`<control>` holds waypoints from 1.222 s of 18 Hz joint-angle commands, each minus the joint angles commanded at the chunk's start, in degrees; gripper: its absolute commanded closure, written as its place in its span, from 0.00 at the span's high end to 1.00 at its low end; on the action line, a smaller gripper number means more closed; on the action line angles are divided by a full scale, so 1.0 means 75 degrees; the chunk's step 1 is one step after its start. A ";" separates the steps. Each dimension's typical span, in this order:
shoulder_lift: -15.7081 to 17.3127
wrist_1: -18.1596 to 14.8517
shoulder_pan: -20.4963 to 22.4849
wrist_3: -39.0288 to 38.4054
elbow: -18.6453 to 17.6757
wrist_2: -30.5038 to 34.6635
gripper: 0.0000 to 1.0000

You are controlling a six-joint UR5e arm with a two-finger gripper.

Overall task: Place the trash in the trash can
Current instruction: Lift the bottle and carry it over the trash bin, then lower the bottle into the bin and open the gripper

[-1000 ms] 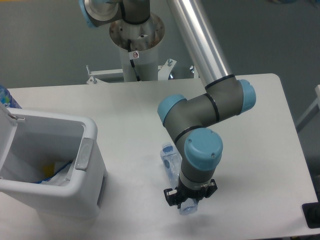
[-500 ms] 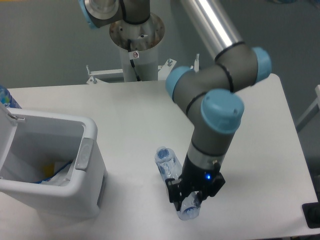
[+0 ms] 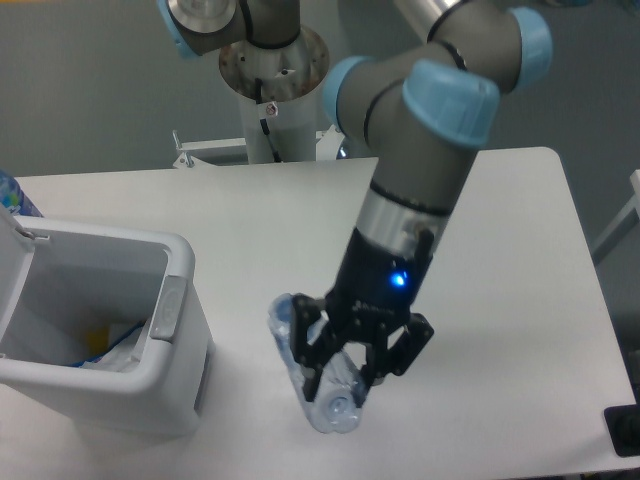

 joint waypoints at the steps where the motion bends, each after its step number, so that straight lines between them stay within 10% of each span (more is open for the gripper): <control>1: 0.0012 0.0094 0.0000 0.0012 0.0082 -0.0129 0.55; 22: 0.0188 0.0749 -0.1206 -0.0211 -0.0373 -0.1221 0.61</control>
